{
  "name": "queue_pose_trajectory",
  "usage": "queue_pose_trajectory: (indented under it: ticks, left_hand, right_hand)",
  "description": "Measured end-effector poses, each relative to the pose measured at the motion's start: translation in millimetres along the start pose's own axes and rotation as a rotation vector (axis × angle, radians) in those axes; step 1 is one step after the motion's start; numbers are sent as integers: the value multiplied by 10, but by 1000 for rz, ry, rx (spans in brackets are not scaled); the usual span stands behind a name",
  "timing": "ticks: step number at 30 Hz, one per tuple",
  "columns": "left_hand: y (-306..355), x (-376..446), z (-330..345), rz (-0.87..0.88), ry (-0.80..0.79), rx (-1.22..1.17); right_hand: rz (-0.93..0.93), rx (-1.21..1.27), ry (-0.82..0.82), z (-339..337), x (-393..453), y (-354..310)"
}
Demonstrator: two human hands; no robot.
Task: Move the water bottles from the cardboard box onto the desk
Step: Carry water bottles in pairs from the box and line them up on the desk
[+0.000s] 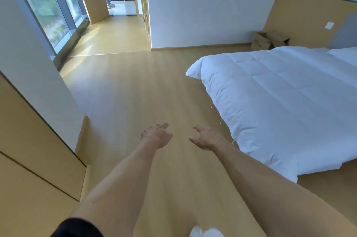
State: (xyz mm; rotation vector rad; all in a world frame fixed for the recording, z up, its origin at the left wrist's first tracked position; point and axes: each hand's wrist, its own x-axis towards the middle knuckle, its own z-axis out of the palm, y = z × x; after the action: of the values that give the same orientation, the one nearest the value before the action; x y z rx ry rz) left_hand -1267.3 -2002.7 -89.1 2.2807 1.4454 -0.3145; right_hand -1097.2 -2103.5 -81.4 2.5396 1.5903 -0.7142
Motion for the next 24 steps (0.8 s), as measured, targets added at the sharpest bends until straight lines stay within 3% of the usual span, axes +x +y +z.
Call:
queue_pose_trajectory:
  ticks: [9, 16, 24]
  left_hand:
    - [-68, 1840, -739, -48, 22, -4]
    - [12, 3348, -1672, -117, 59, -39]
    - [-100, 4834, -2312, -135, 39, -70]
  right_hand:
    - [-51, -24, -30, -609, 2100, -251]
    - [-99, -41, -69, -1513, 3814, -508]
    - [-128, -70, -72, -2138, 5312, -874]
